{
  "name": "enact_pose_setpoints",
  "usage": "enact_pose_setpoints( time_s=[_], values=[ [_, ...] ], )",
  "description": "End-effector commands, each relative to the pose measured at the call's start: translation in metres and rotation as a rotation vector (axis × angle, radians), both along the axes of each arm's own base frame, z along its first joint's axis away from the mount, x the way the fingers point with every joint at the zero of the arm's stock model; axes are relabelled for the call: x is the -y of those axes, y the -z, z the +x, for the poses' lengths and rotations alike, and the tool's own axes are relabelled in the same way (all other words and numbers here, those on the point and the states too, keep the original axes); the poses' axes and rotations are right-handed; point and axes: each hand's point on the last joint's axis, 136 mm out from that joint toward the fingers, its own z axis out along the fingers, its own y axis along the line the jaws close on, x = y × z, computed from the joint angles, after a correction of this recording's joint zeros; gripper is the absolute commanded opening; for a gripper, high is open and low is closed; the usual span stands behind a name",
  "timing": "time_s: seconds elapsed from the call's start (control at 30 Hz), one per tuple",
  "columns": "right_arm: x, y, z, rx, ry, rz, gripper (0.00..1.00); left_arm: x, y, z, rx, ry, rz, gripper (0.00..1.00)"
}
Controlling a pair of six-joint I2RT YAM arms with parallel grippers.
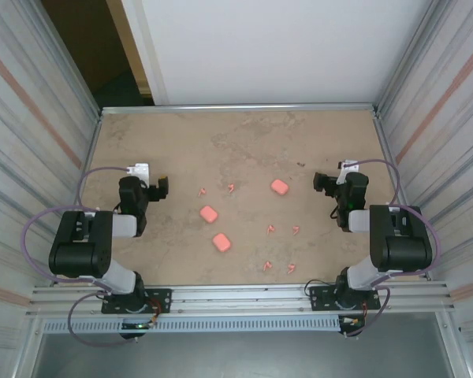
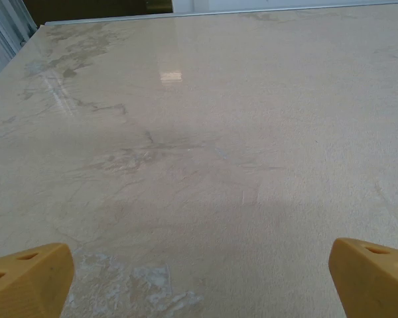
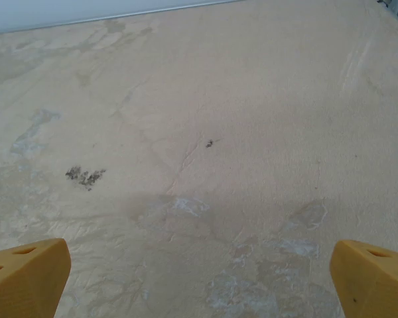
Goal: Insert the wireless bluetooth earbuds into the charging case
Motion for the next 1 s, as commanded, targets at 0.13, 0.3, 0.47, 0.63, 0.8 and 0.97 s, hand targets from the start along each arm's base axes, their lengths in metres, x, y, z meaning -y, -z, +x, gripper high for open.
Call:
enact_pose_setpoints(
  time_s=[0.13, 0.3, 0.47, 0.63, 0.8, 0.97],
  values=[
    [0.0026, -0.0009, 0.0018, 0.002, 0.015, -0.015, 0.99, 0.0038, -0.0098, 0.0033, 0.03, 0.01, -0.011, 0.99],
    [0.0024, -0.0004, 0.0017, 0.001, 0.014, -0.015, 0.99, 0.0035, -0.0098, 0.0033, 0.03, 0.009, -0.012, 0.99],
    [0.0033, -0.001, 0.0023, 0.002, 0.015, -0.012, 0.99, 0.0033, -0.0098, 0.0041, 0.028, 0.008, -0.012, 0.99],
    [0.0027, -0.0009, 0.0019, 0.001, 0.013, -0.011, 0.99, 0.0035, -0.01, 0.0039, 0.029, 0.008, -0.012, 0.99],
    [0.0027, -0.0017, 0.002, 0.005, 0.013, -0.011, 0.99, 0.0036, -0.0099, 0.0034, 0.03, 0.01, -0.012, 0.99],
    [0.0028, -0.0021, 0.0015, 0.007, 0.013, -0.012, 0.99, 0.0041, -0.0104, 0.0029, 0.035, 0.012, -0.013, 0.99]
  ],
)
